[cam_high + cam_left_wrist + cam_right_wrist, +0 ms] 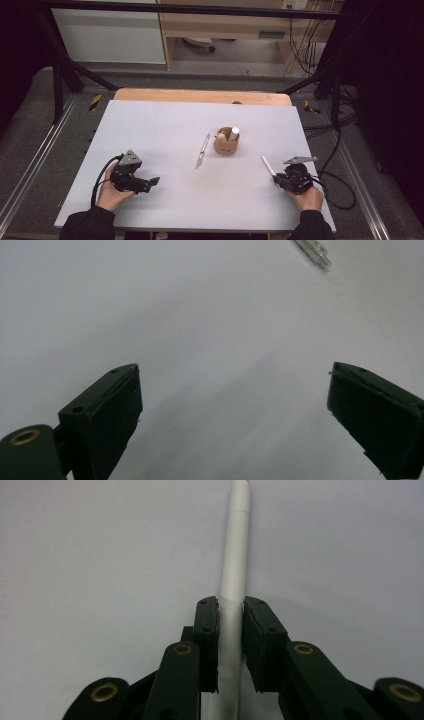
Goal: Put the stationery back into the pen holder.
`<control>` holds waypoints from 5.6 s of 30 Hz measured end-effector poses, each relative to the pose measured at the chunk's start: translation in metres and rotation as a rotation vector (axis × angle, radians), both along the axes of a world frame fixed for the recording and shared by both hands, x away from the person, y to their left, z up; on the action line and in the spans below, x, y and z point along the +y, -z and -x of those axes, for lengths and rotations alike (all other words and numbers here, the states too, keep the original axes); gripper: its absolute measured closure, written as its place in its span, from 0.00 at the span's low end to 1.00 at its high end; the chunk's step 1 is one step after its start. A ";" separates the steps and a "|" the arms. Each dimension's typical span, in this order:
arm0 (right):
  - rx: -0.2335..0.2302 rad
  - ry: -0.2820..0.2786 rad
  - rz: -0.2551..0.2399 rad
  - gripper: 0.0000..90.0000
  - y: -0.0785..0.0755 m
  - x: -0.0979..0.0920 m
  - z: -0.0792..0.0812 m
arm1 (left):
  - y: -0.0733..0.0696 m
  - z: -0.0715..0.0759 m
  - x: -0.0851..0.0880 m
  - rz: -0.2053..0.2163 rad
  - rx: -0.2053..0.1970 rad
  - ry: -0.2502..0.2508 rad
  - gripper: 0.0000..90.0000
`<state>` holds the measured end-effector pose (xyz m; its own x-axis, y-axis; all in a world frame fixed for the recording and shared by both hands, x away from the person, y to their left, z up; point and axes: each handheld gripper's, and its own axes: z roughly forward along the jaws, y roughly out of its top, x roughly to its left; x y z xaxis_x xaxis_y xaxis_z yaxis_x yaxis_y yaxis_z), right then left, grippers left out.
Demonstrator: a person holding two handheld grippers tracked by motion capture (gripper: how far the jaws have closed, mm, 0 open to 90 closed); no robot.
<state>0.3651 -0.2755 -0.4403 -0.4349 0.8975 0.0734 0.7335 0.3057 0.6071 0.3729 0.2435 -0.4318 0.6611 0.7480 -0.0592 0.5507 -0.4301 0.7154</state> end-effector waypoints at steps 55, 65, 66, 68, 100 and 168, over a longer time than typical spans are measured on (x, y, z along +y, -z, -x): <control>-0.014 -0.648 -0.079 0.88 -0.056 0.117 -0.002 | -0.021 0.013 -0.069 -0.187 -0.203 0.315 0.14; 0.021 -0.707 -0.074 0.88 -0.062 0.136 -0.003 | -0.026 0.019 -0.100 -0.261 -0.294 0.434 0.16; 0.020 -0.719 -0.067 0.88 -0.062 0.138 -0.003 | -0.027 0.020 -0.103 -0.268 -0.303 0.445 0.16; 0.026 -0.731 -0.062 0.88 -0.063 0.141 -0.003 | -0.028 0.021 -0.109 -0.285 -0.322 0.465 0.16; 0.120 -0.748 -0.005 0.88 -0.068 0.175 -0.010 | -0.011 0.049 -0.166 -0.601 -0.711 0.745 0.60; -0.109 -0.272 -0.123 0.01 -0.023 0.049 -0.010 | -0.029 0.013 -0.152 -0.367 -0.421 0.407 0.87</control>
